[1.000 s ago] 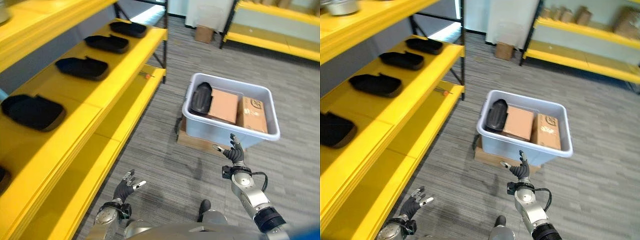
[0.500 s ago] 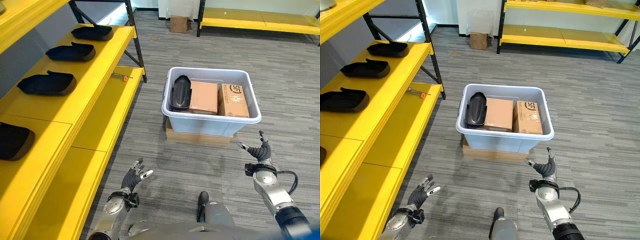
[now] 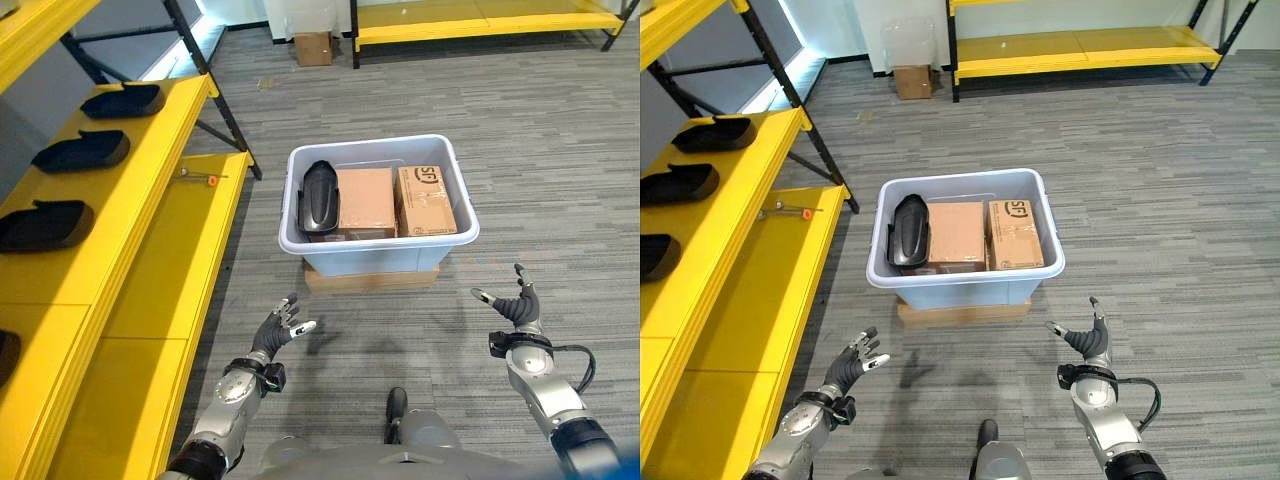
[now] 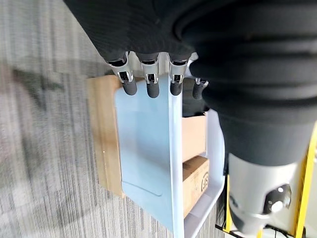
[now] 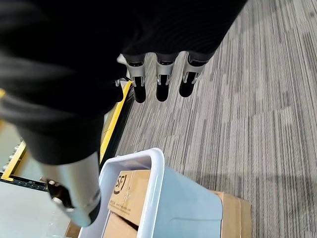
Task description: Move parts from the plastic box to the shelf.
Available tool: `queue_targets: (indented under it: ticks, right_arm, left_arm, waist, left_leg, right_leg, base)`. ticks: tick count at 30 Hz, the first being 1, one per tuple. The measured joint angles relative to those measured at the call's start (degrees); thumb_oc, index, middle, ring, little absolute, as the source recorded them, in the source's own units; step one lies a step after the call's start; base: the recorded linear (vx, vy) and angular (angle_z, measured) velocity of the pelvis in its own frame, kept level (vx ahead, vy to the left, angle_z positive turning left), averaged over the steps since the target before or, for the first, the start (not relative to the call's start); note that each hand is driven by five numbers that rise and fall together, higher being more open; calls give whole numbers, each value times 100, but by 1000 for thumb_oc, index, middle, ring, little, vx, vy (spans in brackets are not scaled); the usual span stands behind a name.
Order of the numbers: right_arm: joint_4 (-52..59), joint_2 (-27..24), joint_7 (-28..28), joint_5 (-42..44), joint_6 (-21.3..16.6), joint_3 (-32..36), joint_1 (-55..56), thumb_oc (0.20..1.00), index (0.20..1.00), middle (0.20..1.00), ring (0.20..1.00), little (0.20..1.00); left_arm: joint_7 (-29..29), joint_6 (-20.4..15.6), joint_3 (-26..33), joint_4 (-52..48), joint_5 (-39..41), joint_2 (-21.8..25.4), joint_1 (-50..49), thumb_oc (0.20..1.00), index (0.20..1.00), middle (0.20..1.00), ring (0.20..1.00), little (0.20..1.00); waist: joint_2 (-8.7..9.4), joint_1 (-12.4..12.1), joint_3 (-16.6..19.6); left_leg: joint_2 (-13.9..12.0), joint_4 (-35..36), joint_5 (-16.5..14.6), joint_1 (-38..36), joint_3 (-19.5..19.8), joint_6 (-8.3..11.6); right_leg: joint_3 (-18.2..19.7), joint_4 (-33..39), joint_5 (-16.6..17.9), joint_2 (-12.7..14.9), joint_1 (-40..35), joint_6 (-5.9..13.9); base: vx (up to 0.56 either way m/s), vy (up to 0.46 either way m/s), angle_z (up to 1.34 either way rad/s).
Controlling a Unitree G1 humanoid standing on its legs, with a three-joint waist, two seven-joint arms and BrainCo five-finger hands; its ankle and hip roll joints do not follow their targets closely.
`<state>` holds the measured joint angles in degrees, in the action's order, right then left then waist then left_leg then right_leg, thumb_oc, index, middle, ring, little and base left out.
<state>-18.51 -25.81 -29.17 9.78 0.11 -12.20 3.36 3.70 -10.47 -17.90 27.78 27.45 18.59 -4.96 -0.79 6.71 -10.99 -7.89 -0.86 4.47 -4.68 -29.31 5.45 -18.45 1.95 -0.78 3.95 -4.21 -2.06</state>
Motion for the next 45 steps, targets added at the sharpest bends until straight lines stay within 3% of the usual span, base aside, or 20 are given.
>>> queue_targets:
  ticks: [2, 4, 8, 10, 12, 14, 15, 20, 24, 26, 30, 31, 33, 34, 35, 38, 41, 42, 44, 45]
  right_arm:
    - [-11, 21, 66, 2, -10, -42, 93, 1000, 1000, 1000, 1000, 1000]
    - [-67, 64, 176, 1, -74, -249, 105, 1000, 1000, 1000, 1000, 1000]
    - [-17, 69, 214, 1, -161, -539, 135, 1000, 1000, 1000, 1000, 1000]
    - [-42, 137, 231, 1, -172, -563, 54, 1000, 1000, 1000, 1000, 1000]
    - [-2, 39, 271, 2, -190, -536, -97, 1000, 1000, 1000, 1000, 1000]
    - [10, -47, 336, 3, -190, -502, -104, 1000, 1000, 1000, 1000, 1000]
    - [89, -187, 387, 2, -236, -494, -47, 1000, 1000, 1000, 1000, 1000]
    - [187, 169, 434, 3, -365, -554, -98, 1000, 1000, 1000, 1000, 1000]
    - [620, 322, 424, -39, -404, -653, -229, 1000, 1000, 1000, 1000, 1000]
    - [623, 333, 373, -127, -435, -650, -447, 1000, 1000, 1000, 1000, 1000]
    - [450, 380, 233, -232, -437, -660, -723, 1000, 1000, 1000, 1000, 1000]
    - [330, 383, 197, -230, -439, -656, -764, 1000, 1000, 1000, 1000, 1000]
    - [293, 371, 184, -234, -441, -636, -754, 1000, 1000, 1000, 1000, 1000]
    - [315, 364, 188, -233, -444, -603, -742, 1000, 1000, 1000, 1000, 1000]
    - [318, 348, 189, -233, -443, -600, -698, 1000, 1000, 1000, 1000, 1000]
    - [285, 332, 206, -232, -415, -654, -472, 1000, 1000, 1000, 1000, 1000]
    - [286, 350, 254, -233, -370, -645, -200, 1000, 1000, 1000, 1000, 1000]
    - [256, 283, 275, -232, -305, -591, -84, 1000, 1000, 1000, 1000, 1000]
    - [169, 144, 300, -216, -108, -310, -160, 1000, 1000, 1000, 1000, 1000]
    - [169, 87, 308, -216, -66, -323, -180, 1000, 1000, 1000, 1000, 1000]
  left_arm:
    - [0, 19, -6, 24, 2, -4, -75, 1000, 1000, 1000, 1000, 1000]
    - [-11, 19, 19, 114, 10, 25, -96, 1000, 1000, 1000, 1000, 1000]
    - [-9, 20, 33, 183, 11, 19, -53, 1000, 1000, 1000, 1000, 1000]
    - [6, 1, 111, 199, 10, 22, -46, 1000, 1000, 1000, 1000, 1000]
    - [19, -27, 82, 322, 5, -66, -64, 1000, 1000, 1000, 1000, 1000]
    - [16, -46, 67, 452, 2, -140, -64, 1000, 1000, 1000, 1000, 1000]
    - [17, -112, 61, 467, -11, -186, -92, 1000, 1000, 1000, 1000, 1000]
    - [13, -229, 110, 513, -146, -43, 65, 1000, 1000, 1000, 1000, 1000]
    - [12, -279, 112, 565, -232, 89, 158, 1000, 1000, 1000, 1000, 1000]
    - [13, -301, 92, 564, -233, 186, 198, 1000, 1000, 1000, 1000, 1000]
    - [-36, -313, 59, 590, -232, 279, 236, 1000, 1000, 1000, 1000, 1000]
    - [-37, -315, 51, 594, -231, 257, 186, 1000, 1000, 1000, 1000, 1000]
    - [-43, -312, 57, 606, -229, 245, 134, 1000, 1000, 1000, 1000, 1000]
    - [-43, -282, 69, 609, -231, 245, 105, 1000, 1000, 1000, 1000, 1000]
    - [-41, -262, 67, 619, -233, 243, 91, 1000, 1000, 1000, 1000, 1000]
    - [-41, -275, 67, 750, -233, 221, -31, 1000, 1000, 1000, 1000, 1000]
    - [-44, -295, 100, 658, -257, 314, -418, 1000, 1000, 1000, 1000, 1000]
    - [-61, -316, 94, 717, -344, 305, -513, 1000, 1000, 1000, 1000, 1000]
    - [-112, -307, 39, 658, -344, 116, -584, 1000, 1000, 1000, 1000, 1000]
    - [-111, -306, 87, 658, -327, 64, -561, 1000, 1000, 1000, 1000, 1000]
  waist:
    - [-75, 0, 18]
    - [-6, -79, 8]
    - [60, -115, -70]
    - [201, -188, -202]
    - [27, -81, -254]
    - [-48, -92, -274]
    - [-262, -57, -217]
    - [216, -164, -249]
    - [256, -282, -241]
    - [228, -297, -251]
    - [274, -396, -253]
    - [227, -409, -261]
    - [203, -424, -281]
    - [223, -420, -277]
    - [238, -384, -275]
    - [371, -344, -209]
    - [519, -332, -108]
    - [574, -332, -39]
    - [119, -381, -74]
    - [66, -398, -87]
  left_leg:
    - [-64, 88, 141, 143, -4, -204]
    - [3, -67, -54, 46, 353, -120]
    - [125, -244, -189, -6, 294, -148]
    - [117, -979, -249, 102, 337, -113]
    - [-288, -158, -308, 270, 334, -5]
    - [-221, 135, -306, 132, 286, -110]
    - [-183, 467, 35, -60, 397, -196]
    - [259, 608, -87, -220, 362, -329]
    - [367, 610, -218, -466, 316, -509]
    - [347, 578, -273, -473, 288, -567]
    - [363, 581, -559, -632, 167, -581]
    - [323, 611, -594, -685, 165, -630]
    - [244, 614, -641, -689, 171, -632]
    - [231, 614, -652, -671, 141, -612]
    - [226, 614, -666, -681, 151, -589]
    - [221, 616, -754, -902, 148, -436]
    - [74, 600, -883, -1148, 234, 1]
    - [-66, 479, -979, -1202, 334, 180]
    - [-591, 311, -907, -1115, 297, 34]
    - [-680, 252, -851, -1107, 291, 41]
  right_leg:
    - [82, -3, -74, -70, -31, 15]
    - [362, 16, -86, 11, 6, 58]
    - [331, 26, 26, 236, -27, 316]
    - [520, 184, 67, 390, -287, 216]
    - [583, 282, 5, 326, -428, 345]
    - [653, 157, -90, 370, -441, 447]
    - [674, 106, -143, 235, -489, 623]
    - [641, -455, -350, 637, -263, 842]
    - [515, -1491, -327, 844, -18, 879]
    - [518, -2715, -216, 1021, 649, 1114]
    - [587, -3960, 214, 1316, 1283, 1364]
    - [506, -3983, 50, 1306, 1309, 1396]
    - [265, -3385, -189, 1237, 1311, 1272]
    - [-17, -1797, -43, 1195, 1195, 1327]
    - [-27, -1157, 161, 1234, 1194, 1399]
    - [-52, -453, 898, 1591, 1360, 1661]
    - [-130, -460, 998, 1590, 1182, 1539]
    - [-151, -415, 1106, 1377, 1029, 1046]
    - [-291, -472, 898, 814, 1004, 814]
    - [-289, -463, 919, 720, 1003, 729]
  base:
    - [174, 73, -20]
    - [198, 86, -60]
    - [209, 125, -38]
    - [308, 246, -34]
    - [417, 355, -32]
    - [194, 194, -26]
    - [224, 230, -33]
    - [189, 215, -9]
    - [133, 266, -2]
    - [100, 170, 14]
    - [119, 22, -4]
    - [180, -164, -12]
    - [237, -298, -9]
    - [235, -315, -8]
    - [233, -299, -3]
    - [179, -186, 4]
    - [178, -242, 16]
    - [127, -190, 18]
    - [195, -216, -1]
    - [211, -183, -18]
